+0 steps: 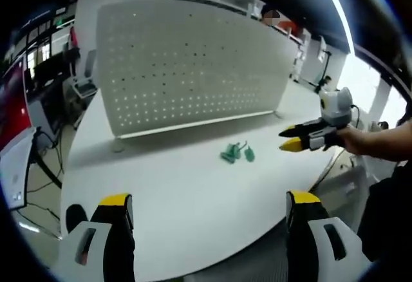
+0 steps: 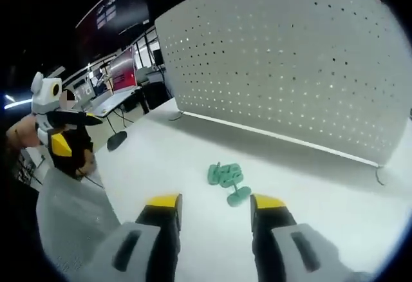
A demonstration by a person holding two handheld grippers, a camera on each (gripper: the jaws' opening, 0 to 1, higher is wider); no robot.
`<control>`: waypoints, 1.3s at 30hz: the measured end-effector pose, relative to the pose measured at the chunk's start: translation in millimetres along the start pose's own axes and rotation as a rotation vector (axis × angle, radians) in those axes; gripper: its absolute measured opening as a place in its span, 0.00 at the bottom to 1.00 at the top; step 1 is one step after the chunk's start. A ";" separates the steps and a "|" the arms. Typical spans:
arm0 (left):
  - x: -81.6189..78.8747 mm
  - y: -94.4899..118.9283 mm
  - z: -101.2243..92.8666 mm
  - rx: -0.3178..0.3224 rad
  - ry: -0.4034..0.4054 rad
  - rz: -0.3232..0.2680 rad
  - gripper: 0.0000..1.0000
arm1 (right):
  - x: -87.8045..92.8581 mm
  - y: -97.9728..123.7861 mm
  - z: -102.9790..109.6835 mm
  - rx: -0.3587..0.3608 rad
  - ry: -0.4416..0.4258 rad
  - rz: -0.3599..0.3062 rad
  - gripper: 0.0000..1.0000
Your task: Insert the hook assembly into the mounting plate slot until the hook locks in place.
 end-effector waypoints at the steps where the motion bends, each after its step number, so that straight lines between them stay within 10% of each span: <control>1: 0.5 0.0 0.5 0.000 0.001 0.002 1.00 | -0.2 -4.5 -1.7 -0.009 0.000 0.008 0.38; 15: 4.8 0.4 9.2 -0.020 0.012 0.027 1.00 | -3.0 -49.3 -13.8 -0.038 0.023 0.067 0.29; 39: 7.3 -5.0 13.4 -0.035 0.033 0.050 1.00 | -8.2 -93.1 -33.8 -0.029 -0.241 0.134 0.10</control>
Point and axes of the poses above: the point that each gripper's makers call its tool centre point, and the gripper's own axes: y roughly backward along the fingers, z roughly to its left, x roughly out of its underside, the point moved 4 cm from there along y, roughly backward along the fingers, and after that the axes turned 3 degrees about z, right-handed, at the moved point
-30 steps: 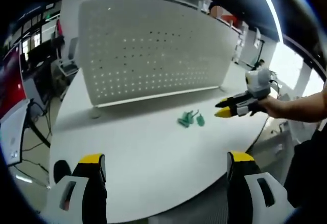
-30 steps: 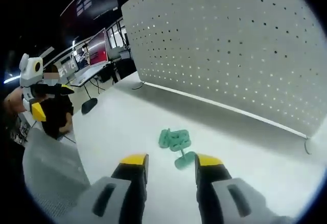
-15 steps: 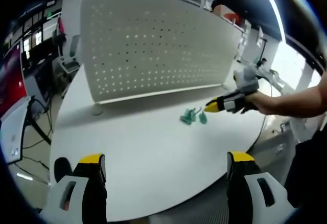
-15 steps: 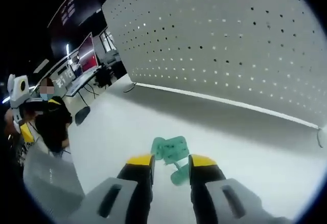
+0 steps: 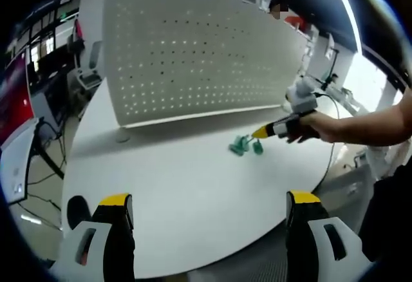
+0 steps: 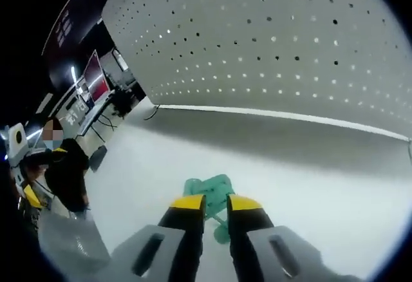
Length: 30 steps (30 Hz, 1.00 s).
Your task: Insert the hook assembly into the mounting plate slot until the hook locks in place.
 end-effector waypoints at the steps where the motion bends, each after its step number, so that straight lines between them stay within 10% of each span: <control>1: 0.6 -0.1 0.1 0.000 0.001 0.003 1.00 | 0.0 -0.8 -1.1 0.002 -0.005 0.000 0.09; 30: -2.5 -2.1 -0.6 0.004 0.003 -0.001 1.00 | -10.4 -6.1 -6.5 0.035 -0.091 0.010 0.00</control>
Point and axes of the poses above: the point that each gripper's makers call its tool centre point, and the gripper's own axes: y roughly backward along the fingers, z roughly to its left, x roughly out of its underside, the point moved 4 cm from there along y, roughly backward along the fingers, and after that the axes turned 3 degrees about z, right-handed, at the moved point
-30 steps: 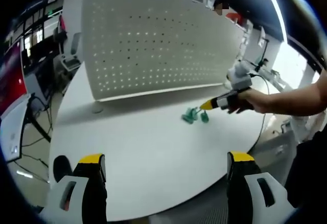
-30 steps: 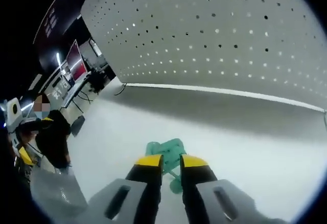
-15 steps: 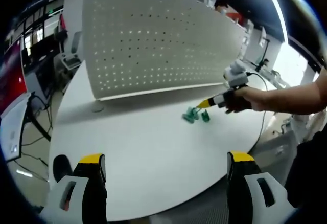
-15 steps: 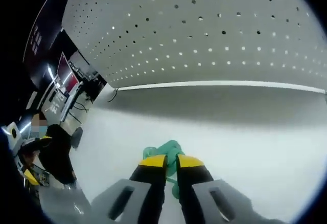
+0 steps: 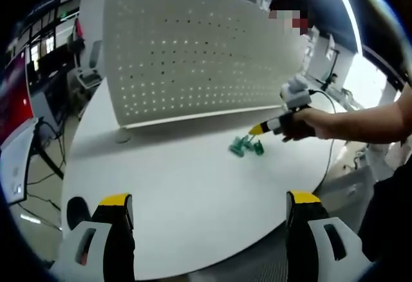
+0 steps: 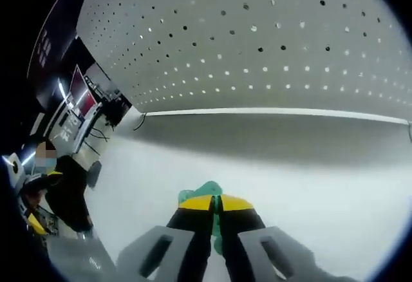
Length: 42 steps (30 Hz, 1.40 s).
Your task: Insert the hook assembly into the mounting plate slot until the hook locks in place.
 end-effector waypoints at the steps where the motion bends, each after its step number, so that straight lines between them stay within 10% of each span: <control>1: -0.5 0.0 -0.2 0.000 0.000 -0.001 1.00 | -1.0 0.4 -0.2 0.003 0.002 -0.005 0.00; 22: -12.2 3.7 -6.4 0.009 -0.028 -0.031 1.00 | -36.7 28.5 3.5 0.062 0.098 -0.168 0.00; 42: -50.1 -6.5 -20.3 0.109 0.153 -0.148 1.00 | -51.3 95.1 96.5 -0.133 0.126 -0.388 0.00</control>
Point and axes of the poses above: the point that each gripper's makers call its tool centre point, and the gripper's own axes: y roughly backward along the fingers, z roughly to its left, x roughly out of its underside, the point moved 4 cm from there along y, roughly backward along the fingers, and after that the axes turned 3 degrees about z, right-handed, at the moved point
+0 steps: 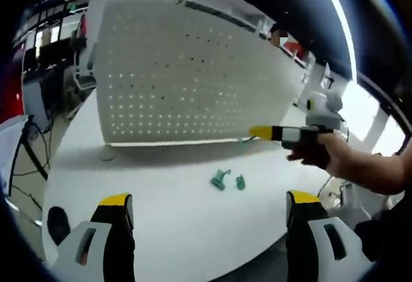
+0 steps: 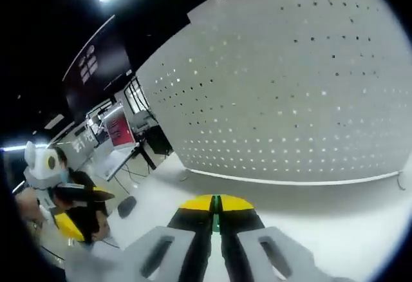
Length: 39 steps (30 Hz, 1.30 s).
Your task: Insert the hook assembly into the mounting plate slot until the hook locks in place.
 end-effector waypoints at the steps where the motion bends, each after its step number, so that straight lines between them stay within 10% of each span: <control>1: -1.0 -2.4 -1.9 0.013 0.018 0.001 1.00 | -1.9 1.7 8.0 -0.023 -0.004 -0.022 0.00; 14: -10.5 -13.1 -10.7 0.038 0.045 -0.005 0.88 | -5.9 15.1 74.6 -0.179 -0.030 -0.101 0.00; 28: -25.5 -8.4 -23.0 0.091 0.047 -0.051 0.38 | -15.8 26.8 114.5 -0.287 -0.023 -0.180 0.00; 39: -30.6 -8.1 -34.0 0.160 0.106 -0.072 0.18 | -20.7 33.0 129.0 -0.325 -0.020 -0.215 0.00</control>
Point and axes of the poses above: the point that each gripper's makers call its tool centre point, and the gripper's own axes: y roughly backward along the fingers, z roughly to its left, x roughly out of its underside, the point moved 4 cm from there along y, roughly backward along the fingers, and after that the axes turned 3 degrees about z, right-handed, at the moved point
